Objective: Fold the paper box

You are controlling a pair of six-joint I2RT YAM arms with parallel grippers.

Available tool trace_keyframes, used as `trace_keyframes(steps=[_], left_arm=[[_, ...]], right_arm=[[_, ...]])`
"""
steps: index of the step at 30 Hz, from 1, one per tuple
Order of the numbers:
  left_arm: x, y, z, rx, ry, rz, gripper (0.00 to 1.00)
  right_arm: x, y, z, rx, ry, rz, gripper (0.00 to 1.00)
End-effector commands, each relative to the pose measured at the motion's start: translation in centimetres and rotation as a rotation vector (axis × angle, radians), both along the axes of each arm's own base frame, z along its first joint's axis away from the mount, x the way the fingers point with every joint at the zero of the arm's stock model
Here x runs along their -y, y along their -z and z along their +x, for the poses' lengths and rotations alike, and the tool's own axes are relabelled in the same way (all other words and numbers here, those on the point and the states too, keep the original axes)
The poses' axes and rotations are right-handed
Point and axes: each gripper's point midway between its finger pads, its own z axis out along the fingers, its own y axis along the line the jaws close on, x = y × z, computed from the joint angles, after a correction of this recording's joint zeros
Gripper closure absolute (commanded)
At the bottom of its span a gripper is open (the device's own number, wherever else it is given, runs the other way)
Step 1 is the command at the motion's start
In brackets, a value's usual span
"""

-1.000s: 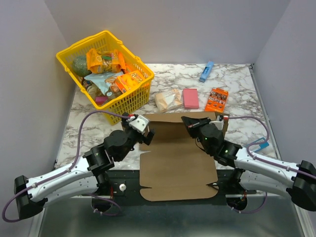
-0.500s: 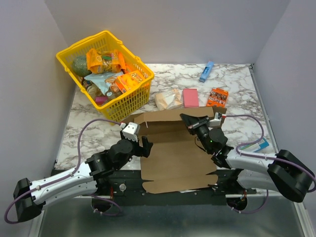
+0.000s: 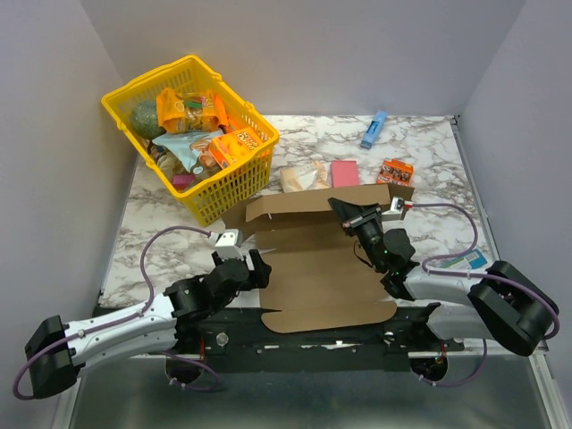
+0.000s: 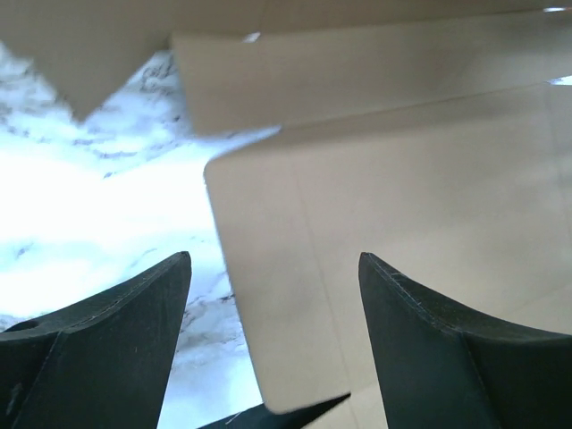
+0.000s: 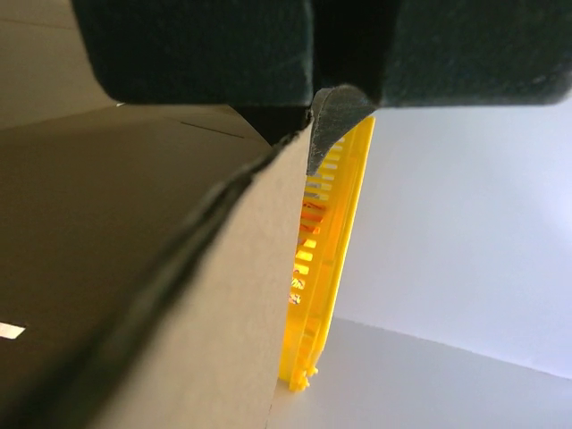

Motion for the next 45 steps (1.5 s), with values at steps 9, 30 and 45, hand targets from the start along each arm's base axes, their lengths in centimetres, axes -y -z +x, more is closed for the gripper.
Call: trace_keyframes(steps=[9,30,45], left_arm=[[1.2,1.1,3.3,0.028,-0.072,-0.095,0.15],[4.3,2.3,9.8,0.104,0.020,-0.094,0.36],[8.6,1.3,10.9,0.166,0.063,0.023,0.40]], right_arm=[[1.3,0.5,-0.5,0.033,0.018,-0.057,1.00],[1.8,1.2,-0.8,0.004,0.024,-0.093,1.00],[1.1,2.2,-0.9,-0.022,-0.008,-0.127,0.99]])
